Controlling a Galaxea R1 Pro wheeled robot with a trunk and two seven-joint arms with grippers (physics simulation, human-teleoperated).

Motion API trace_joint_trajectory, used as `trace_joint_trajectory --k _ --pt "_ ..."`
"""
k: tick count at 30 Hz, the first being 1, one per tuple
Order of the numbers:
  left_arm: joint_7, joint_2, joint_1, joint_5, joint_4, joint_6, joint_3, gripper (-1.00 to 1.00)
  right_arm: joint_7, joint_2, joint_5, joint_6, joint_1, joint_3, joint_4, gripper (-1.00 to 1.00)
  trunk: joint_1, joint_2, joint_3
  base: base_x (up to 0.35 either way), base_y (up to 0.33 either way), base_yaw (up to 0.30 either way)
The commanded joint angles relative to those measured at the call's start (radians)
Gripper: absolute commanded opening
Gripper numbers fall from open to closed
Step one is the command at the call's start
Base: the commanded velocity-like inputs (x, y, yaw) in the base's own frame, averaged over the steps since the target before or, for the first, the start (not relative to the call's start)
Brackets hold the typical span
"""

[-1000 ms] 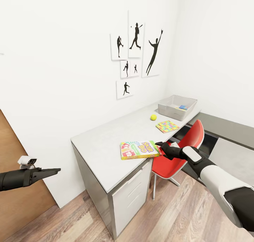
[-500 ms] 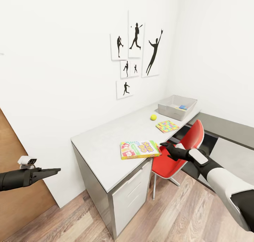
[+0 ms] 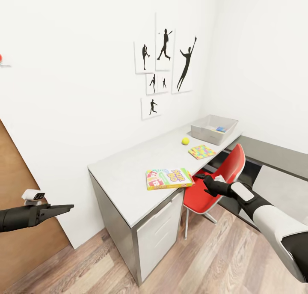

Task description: Put all the toys in the child's room - the three board games (two on the bed and one on the table), the two jigsaw puzzles on the table, and the tennis ball on the table - inside the toy box on the table in the child's room.

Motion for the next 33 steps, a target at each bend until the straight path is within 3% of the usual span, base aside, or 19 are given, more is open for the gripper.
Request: trace_joint_trajectory --k 1,8,22,33 --pt "-0.004 0.000 -0.001 -0.001 0.000 0.011 0.000 1.00 0.006 -0.001 0.002 0.002 -0.001 0.004 0.000 1.00 0.000 -0.001 -0.001 -0.064 0.000 0.000" --pt "-0.004 -0.001 -0.001 -0.001 0.000 0.011 0.000 1.00 0.023 0.001 0.000 0.003 -0.001 0.005 0.001 1.00 0.000 -0.001 -0.001 -0.022 0.000 0.000" --pt "-0.004 -0.002 -0.001 -0.001 0.000 0.011 0.000 1.00 0.179 -0.001 0.009 0.000 0.012 0.005 0.001 1.00 0.000 -0.001 -0.001 -0.001 0.000 0.000" --pt "-0.004 -0.004 -0.001 -0.001 0.000 0.011 -0.001 1.00 0.192 -0.004 0.004 0.001 0.024 0.004 0.059 1.00 0.000 -0.001 -0.001 -0.046 0.000 0.000"
